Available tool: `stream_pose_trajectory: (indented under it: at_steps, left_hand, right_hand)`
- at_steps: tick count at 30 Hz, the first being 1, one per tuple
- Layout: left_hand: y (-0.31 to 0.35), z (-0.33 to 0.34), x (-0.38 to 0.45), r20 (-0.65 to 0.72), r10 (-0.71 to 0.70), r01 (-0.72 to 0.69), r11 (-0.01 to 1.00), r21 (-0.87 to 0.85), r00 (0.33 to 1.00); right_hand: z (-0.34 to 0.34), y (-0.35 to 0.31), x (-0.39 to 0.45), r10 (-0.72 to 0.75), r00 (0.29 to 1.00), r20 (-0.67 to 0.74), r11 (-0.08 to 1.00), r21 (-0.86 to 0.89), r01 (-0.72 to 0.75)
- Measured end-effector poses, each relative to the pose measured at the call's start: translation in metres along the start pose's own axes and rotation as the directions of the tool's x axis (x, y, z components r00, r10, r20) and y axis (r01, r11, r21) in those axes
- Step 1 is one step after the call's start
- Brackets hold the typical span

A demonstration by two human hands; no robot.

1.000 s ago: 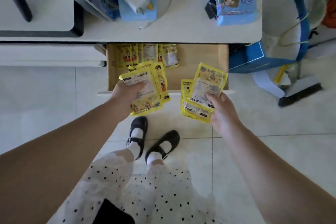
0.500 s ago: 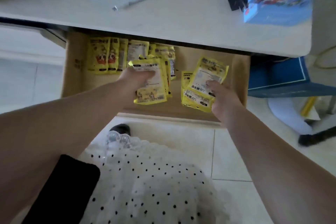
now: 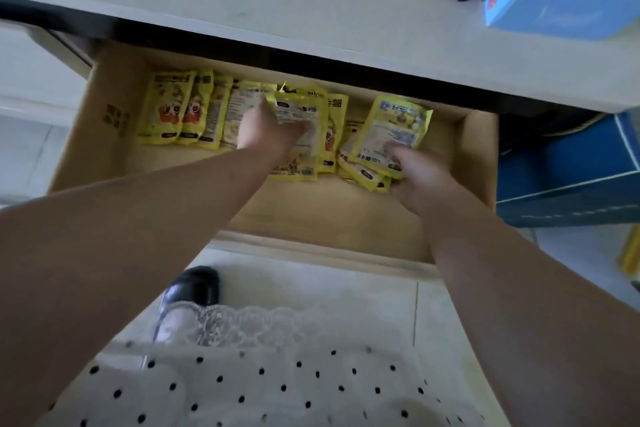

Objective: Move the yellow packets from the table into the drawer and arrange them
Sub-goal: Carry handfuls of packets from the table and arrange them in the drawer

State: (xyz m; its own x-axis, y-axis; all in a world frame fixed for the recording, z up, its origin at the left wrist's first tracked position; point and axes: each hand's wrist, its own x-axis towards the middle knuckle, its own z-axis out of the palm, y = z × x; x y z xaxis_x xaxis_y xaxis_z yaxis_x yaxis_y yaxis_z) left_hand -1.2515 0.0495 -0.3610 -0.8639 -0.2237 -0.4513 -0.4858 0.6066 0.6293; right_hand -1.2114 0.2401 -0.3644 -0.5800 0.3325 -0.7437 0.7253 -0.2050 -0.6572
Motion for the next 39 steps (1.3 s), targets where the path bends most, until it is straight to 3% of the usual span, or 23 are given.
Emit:
stream_pose_trajectory:
  at_steps: [2,7,10,12,14,16,17,20,25,29,33,36,39]
  left_hand:
    - [0.001,0.001,0.006,-0.023,0.064,-0.06,0.987,0.147,0.998]
    - [-0.006,0.0,0.019,-0.061,0.169,-0.148,0.956,0.254,0.984]
    - [-0.006,-0.003,0.006,-0.069,0.326,-0.261,0.85,0.458,0.943]
    - [-0.007,-0.001,-0.006,0.095,0.534,-0.482,0.655,0.582,0.84]
    - [-0.008,0.004,-0.014,0.343,0.691,-0.721,0.376,0.582,0.637]
    - [-0.008,0.015,-0.018,0.553,0.696,-0.84,0.137,0.525,0.458]
    - [-0.008,0.023,-0.018,0.621,0.659,-0.856,0.066,0.513,0.423]
    - [-0.007,0.042,-0.016,0.686,0.58,-0.846,0.008,0.533,0.438]
    - [0.002,0.053,-0.018,0.591,0.611,-0.804,0.134,0.58,0.527]
    - [0.011,0.064,-0.027,0.485,0.601,-0.737,0.282,0.615,0.635]
    - [0.016,0.073,-0.028,0.491,0.556,-0.722,0.336,0.604,0.67]
    - [0.011,0.068,-0.025,0.553,0.551,-0.754,0.244,0.61,0.625]
    - [-0.001,0.041,-0.013,0.612,0.609,-0.791,0.041,0.61,0.504]
  right_hand:
    - [0.001,-0.001,0.003,-0.033,0.998,-0.046,0.999,-0.032,0.031]
    - [0.005,-0.001,0.005,-0.094,0.992,-0.088,0.985,-0.153,0.08]
    - [0.0,0.0,0.009,-0.122,0.987,-0.101,0.973,-0.211,0.099]
    - [-0.004,-0.002,0.009,-0.165,0.98,-0.11,0.949,-0.29,0.127]
    - [-0.007,-0.004,0.01,-0.184,0.976,-0.119,0.931,-0.338,0.134]
    - [-0.01,-0.006,0.011,-0.219,0.968,-0.124,0.908,-0.388,0.156]
    - [-0.012,-0.006,0.01,-0.253,0.96,-0.125,0.882,-0.437,0.175]
    - [-0.024,-0.007,0.007,-0.376,0.919,-0.115,0.722,-0.658,0.213]
    - [-0.041,-0.007,0.008,-0.46,0.888,0.001,0.384,-0.902,0.2]
    - [-0.043,-0.003,0.008,-0.395,0.918,0.021,0.243,-0.962,0.126]
    - [-0.04,-0.002,0.007,-0.385,0.923,0.007,0.229,-0.968,0.103]
    - [-0.037,-0.003,0.002,-0.336,0.942,0.0,0.213,-0.974,0.076]
    - [-0.034,-0.006,-0.005,-0.328,0.942,0.069,0.141,-0.983,0.121]
